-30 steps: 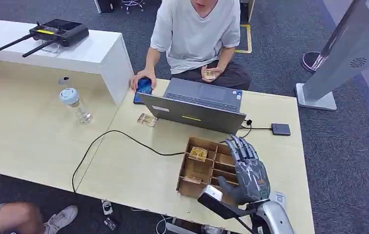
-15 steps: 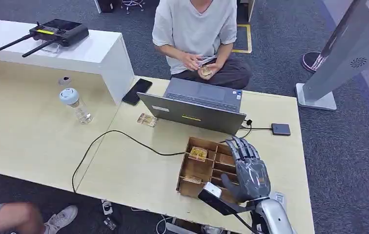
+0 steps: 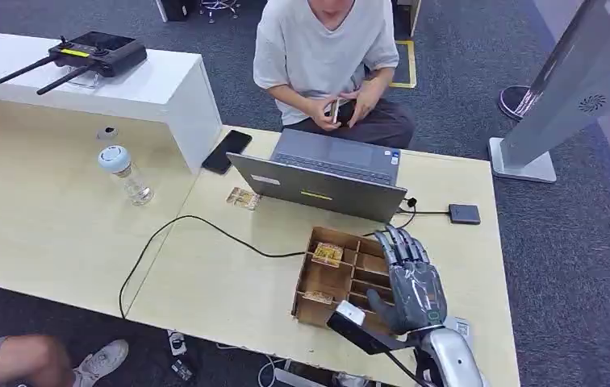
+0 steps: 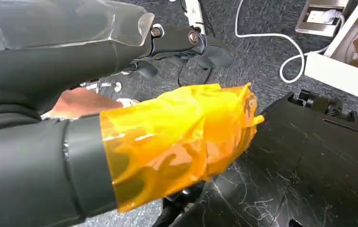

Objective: Pass the card to the sensor for recognition and then transmit it.

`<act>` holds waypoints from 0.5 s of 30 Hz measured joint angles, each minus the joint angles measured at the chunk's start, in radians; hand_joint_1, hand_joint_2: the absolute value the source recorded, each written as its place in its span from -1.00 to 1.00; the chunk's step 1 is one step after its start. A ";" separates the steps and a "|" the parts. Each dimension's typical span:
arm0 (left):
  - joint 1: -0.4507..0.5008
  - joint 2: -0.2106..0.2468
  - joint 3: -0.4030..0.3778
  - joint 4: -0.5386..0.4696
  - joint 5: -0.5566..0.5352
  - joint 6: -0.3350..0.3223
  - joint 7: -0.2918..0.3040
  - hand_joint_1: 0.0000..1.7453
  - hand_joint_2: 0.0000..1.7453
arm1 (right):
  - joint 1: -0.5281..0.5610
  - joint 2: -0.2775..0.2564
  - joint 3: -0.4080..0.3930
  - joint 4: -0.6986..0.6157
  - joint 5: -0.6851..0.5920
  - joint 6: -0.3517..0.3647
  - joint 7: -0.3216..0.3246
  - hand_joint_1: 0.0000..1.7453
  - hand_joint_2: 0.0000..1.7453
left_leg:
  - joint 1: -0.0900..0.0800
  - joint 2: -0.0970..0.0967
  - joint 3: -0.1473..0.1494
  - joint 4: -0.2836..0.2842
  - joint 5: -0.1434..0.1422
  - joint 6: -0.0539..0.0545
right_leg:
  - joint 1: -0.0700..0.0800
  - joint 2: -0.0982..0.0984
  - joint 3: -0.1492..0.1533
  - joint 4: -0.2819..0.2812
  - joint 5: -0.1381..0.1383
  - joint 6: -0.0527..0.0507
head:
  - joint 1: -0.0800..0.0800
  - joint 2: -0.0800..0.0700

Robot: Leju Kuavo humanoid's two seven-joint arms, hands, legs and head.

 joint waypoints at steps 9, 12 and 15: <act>0.000 0.000 0.000 0.000 -0.002 -0.002 0.000 -1.00 -1.00 | -0.007 0.000 0.000 0.031 0.011 0.001 0.009 -0.74 1.00 | 0.000 0.000 0.000 0.000 0.000 0.000 | 0.000 0.000 0.000 0.000 0.000 0.000 | 0.000 0.000; 0.000 0.000 0.000 0.000 -0.002 -0.002 0.000 -1.00 -1.00 | -0.007 0.000 0.000 0.031 0.011 0.001 0.009 -0.74 1.00 | 0.000 0.000 0.000 0.000 0.000 0.000 | 0.000 0.000 0.000 0.000 0.000 0.000 | 0.000 0.000; 0.000 0.000 0.000 0.000 -0.002 -0.002 0.000 -1.00 -1.00 | -0.012 0.000 0.000 0.045 0.012 0.001 0.012 -0.72 1.00 | 0.000 0.000 0.000 0.000 0.000 0.000 | 0.000 0.000 0.000 0.000 0.000 0.000 | 0.000 0.000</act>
